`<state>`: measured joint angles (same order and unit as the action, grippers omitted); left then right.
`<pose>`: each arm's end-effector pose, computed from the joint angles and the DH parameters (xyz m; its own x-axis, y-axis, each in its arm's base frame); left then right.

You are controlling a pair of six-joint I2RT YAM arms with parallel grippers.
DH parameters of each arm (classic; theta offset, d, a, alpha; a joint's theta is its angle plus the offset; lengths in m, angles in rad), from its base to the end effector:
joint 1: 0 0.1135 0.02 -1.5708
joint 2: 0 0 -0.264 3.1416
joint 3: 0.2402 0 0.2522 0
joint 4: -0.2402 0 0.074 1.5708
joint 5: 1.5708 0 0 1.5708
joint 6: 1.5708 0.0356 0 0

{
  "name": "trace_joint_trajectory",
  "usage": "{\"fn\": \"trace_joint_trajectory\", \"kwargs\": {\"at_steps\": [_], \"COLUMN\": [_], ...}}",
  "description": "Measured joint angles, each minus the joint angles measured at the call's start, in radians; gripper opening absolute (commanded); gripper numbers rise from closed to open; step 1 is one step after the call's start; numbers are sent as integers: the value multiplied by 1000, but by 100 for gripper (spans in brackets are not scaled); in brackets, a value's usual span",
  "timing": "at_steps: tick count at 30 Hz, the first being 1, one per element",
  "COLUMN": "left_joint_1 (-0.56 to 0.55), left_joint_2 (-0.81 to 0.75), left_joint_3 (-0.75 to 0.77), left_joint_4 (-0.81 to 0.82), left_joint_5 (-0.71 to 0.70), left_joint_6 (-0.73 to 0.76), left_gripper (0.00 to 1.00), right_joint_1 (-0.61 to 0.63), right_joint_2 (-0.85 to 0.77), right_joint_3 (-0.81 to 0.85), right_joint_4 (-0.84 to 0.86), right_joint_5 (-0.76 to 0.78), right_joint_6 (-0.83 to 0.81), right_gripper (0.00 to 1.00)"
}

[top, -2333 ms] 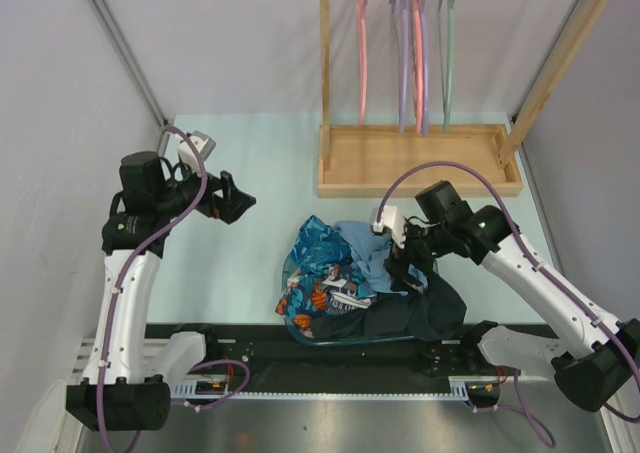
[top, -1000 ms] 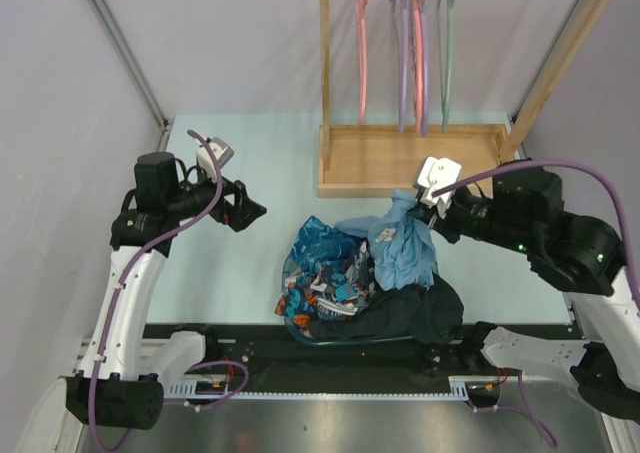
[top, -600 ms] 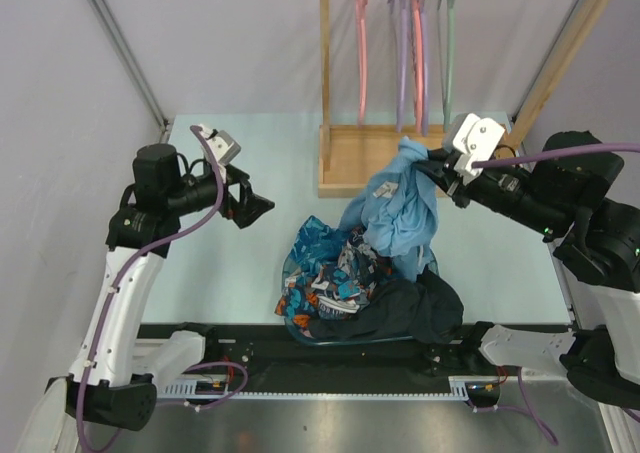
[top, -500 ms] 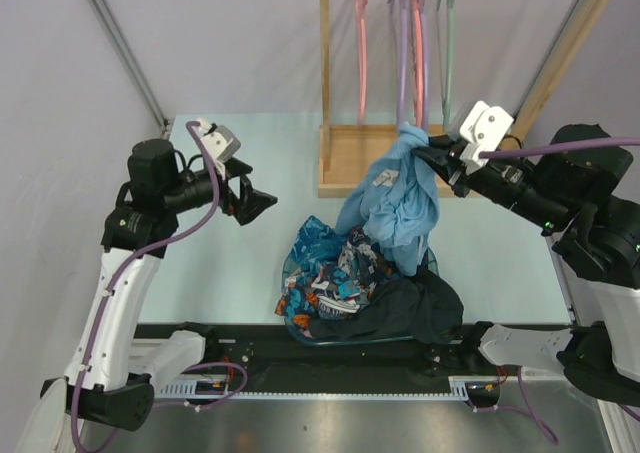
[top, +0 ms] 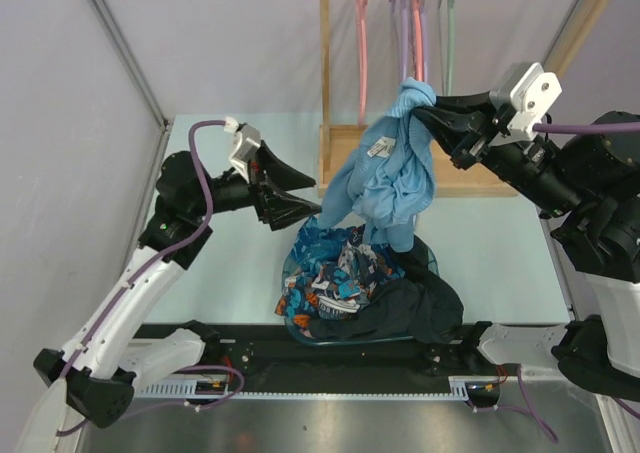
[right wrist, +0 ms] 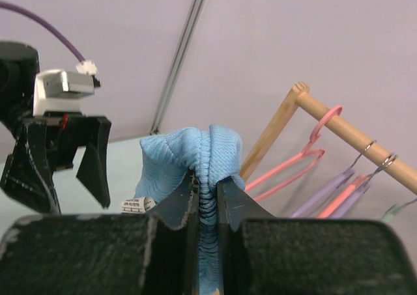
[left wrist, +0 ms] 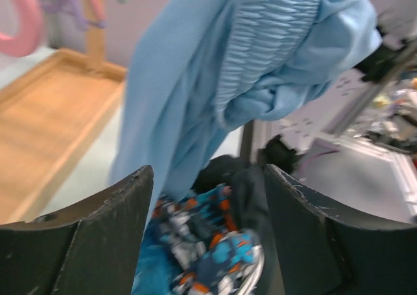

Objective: Place the shorts on the hanger

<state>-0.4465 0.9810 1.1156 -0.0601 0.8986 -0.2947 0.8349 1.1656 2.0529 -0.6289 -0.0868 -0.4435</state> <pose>0.1718 -0.1131 0.4324 -0.2183 -0.0960 -0.9712 0.9503 0.2057 -0.2339 0.0849 0.0984 0.6119 0.4959 -0.0892 -0.8638 -0.6442 0.6292 -0.4349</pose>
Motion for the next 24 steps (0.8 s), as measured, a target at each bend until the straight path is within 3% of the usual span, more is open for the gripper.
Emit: {"fn": "trace_joint_trajectory", "kwargs": {"at_steps": [10,17,24], "left_joint_1": [-184,-222,-222], "left_joint_2": [90,143,162], "left_joint_3": [-31,-33,-66], "left_joint_4": [264,266,290], "left_joint_5": [-11,-98,-166], "left_joint_6": [-259,-291,-361], "left_gripper": [74,66,65], "right_joint_1": [0,0,0], "right_joint_2": [41,45,46], "right_joint_3": [1,1,1], "right_joint_4": [86,116,133], "right_joint_5": [1,1,4], "right_joint_6": [56,80,101], "right_gripper": [0,0,0]}}
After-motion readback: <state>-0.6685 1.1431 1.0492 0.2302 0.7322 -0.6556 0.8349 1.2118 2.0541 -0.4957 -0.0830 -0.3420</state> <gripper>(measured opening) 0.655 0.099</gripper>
